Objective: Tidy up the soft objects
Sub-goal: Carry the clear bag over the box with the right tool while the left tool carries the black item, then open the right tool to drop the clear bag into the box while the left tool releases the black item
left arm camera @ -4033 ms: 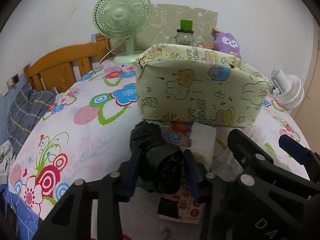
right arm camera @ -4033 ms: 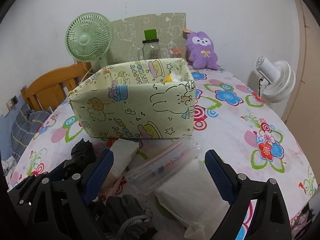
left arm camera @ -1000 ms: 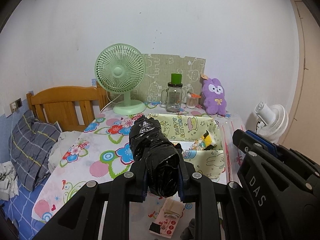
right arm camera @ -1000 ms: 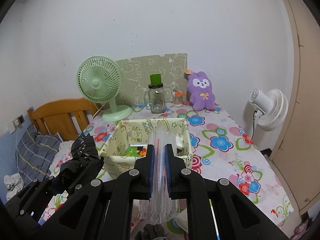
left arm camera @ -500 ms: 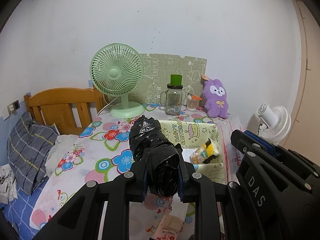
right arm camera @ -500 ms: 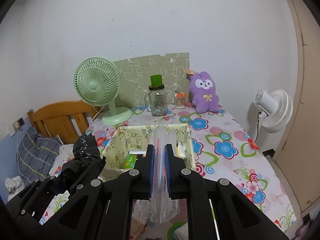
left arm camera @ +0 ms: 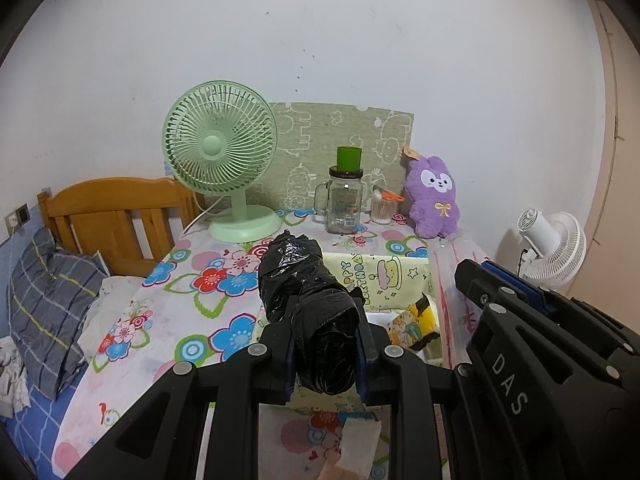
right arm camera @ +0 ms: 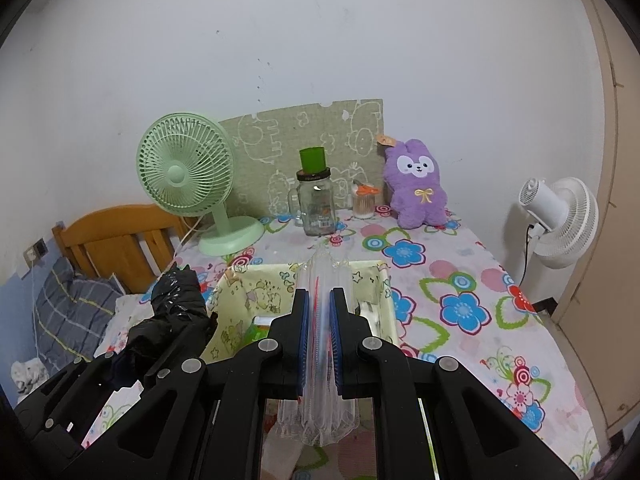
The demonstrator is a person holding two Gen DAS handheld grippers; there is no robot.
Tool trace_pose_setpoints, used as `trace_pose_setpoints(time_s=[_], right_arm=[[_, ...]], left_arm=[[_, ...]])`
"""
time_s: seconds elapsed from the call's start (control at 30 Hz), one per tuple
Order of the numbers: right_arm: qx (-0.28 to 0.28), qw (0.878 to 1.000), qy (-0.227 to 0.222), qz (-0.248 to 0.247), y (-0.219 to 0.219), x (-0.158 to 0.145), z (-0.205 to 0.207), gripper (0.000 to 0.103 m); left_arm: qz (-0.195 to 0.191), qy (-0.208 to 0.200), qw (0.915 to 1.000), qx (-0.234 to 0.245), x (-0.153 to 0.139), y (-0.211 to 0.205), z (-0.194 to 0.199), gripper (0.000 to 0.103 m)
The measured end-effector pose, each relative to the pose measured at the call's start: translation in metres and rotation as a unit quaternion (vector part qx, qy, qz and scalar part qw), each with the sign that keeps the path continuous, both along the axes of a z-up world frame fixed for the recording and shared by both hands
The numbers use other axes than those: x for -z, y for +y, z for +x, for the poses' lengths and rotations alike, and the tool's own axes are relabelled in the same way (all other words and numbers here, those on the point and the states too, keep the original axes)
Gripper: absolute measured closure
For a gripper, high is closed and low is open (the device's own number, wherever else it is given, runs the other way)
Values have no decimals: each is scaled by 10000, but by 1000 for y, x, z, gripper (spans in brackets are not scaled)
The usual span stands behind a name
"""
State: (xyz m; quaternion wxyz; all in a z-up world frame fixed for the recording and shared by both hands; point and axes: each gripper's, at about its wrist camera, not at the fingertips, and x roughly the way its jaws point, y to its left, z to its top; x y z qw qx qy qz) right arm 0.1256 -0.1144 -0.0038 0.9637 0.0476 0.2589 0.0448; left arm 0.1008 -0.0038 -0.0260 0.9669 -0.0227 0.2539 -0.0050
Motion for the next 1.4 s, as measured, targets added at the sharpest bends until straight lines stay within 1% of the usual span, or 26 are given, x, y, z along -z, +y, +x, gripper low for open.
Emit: trace_pose_setpoints(time_s=[0.1, 0.47, 0.8, 0.93, 1.07, 1.13, 1.2, 1.3, 1.33, 1.4], right_arm=[[-8, 10000, 3, 6, 0, 0, 3, 90], [0, 10000, 78, 46, 2, 8, 42, 90], [21, 9997, 231, 104, 1, 21, 71, 90], [13, 9993, 334, 142, 1, 29, 80, 90], [32, 9989, 449, 149, 1, 38, 88, 90], [23, 9986, 509, 165, 2, 42, 92, 90], [12, 9984, 543, 175, 2, 45, 95, 90], [-12, 9982, 575, 198, 3, 48, 98, 90], [-31, 9980, 594, 200, 4, 50, 99, 90], [-39, 9979, 616, 214, 5, 52, 102, 90]], left_arm=[[6, 5, 10000, 27, 1, 0, 9, 82], [-49, 153, 9998, 153, 9, 0, 45, 82], [-62, 340, 9991, 260, 20, 0, 73, 82], [-87, 496, 9983, 295, 28, 1, 82, 80], [-68, 671, 9974, 268, 35, 1, 89, 75], [-72, 743, 9969, 263, 38, 2, 93, 68], [-74, 778, 9966, 244, 40, 3, 95, 66], [-82, 837, 9962, 222, 43, 5, 97, 59], [-88, 867, 9960, 217, 44, 5, 99, 54], [-93, 894, 9958, 198, 46, 6, 100, 47]])
